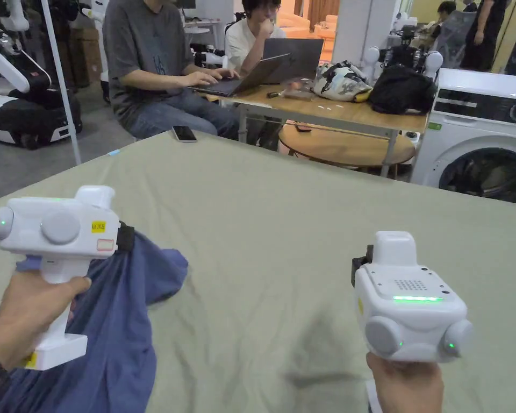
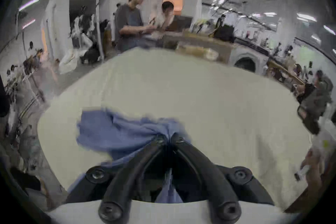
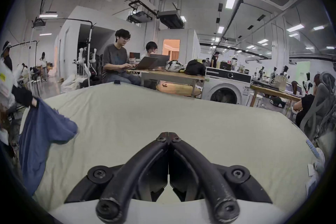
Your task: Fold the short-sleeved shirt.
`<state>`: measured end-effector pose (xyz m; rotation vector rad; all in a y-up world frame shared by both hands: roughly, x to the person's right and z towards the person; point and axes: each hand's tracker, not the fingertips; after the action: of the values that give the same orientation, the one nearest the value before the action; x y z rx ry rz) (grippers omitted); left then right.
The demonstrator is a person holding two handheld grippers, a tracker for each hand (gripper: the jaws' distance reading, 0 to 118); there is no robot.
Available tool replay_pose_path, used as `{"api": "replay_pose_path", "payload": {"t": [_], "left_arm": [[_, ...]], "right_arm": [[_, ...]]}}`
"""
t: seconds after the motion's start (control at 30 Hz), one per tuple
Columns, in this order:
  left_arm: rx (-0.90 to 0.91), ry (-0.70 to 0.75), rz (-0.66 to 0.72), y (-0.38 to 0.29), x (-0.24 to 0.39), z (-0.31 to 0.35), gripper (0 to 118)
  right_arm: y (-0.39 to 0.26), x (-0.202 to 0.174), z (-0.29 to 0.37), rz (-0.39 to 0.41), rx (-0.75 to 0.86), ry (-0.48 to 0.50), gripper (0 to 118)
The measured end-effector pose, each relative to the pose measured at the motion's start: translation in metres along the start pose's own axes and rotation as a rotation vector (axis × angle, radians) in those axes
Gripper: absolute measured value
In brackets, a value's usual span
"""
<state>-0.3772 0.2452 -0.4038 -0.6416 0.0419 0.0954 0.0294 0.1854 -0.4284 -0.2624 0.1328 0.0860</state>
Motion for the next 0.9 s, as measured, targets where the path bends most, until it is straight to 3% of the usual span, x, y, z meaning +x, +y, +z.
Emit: {"api": "replay_pose_path", "payload": {"t": [0.23,0.43,0.7,0.9], "left_arm": [[0.162,-0.227,-0.103,0.083,0.117,0.029,0],[0.192,-0.471,-0.214,0.100,0.250,0.027,0],[0.035,-0.727,-0.366,0.021,0.423,-0.013,0],[-0.159,-0.832,-0.470,-0.081,0.476,-0.037,0]], "right_arm": [[0.008,0.050,0.021,-0.027,0.027,-0.084,0],[0.011,0.118,0.054,-0.067,0.059,-0.223,0],[-0.004,0.217,0.108,-0.121,0.059,-0.452,0],[-0.028,0.257,0.131,-0.136,0.015,-0.526,0]]}}
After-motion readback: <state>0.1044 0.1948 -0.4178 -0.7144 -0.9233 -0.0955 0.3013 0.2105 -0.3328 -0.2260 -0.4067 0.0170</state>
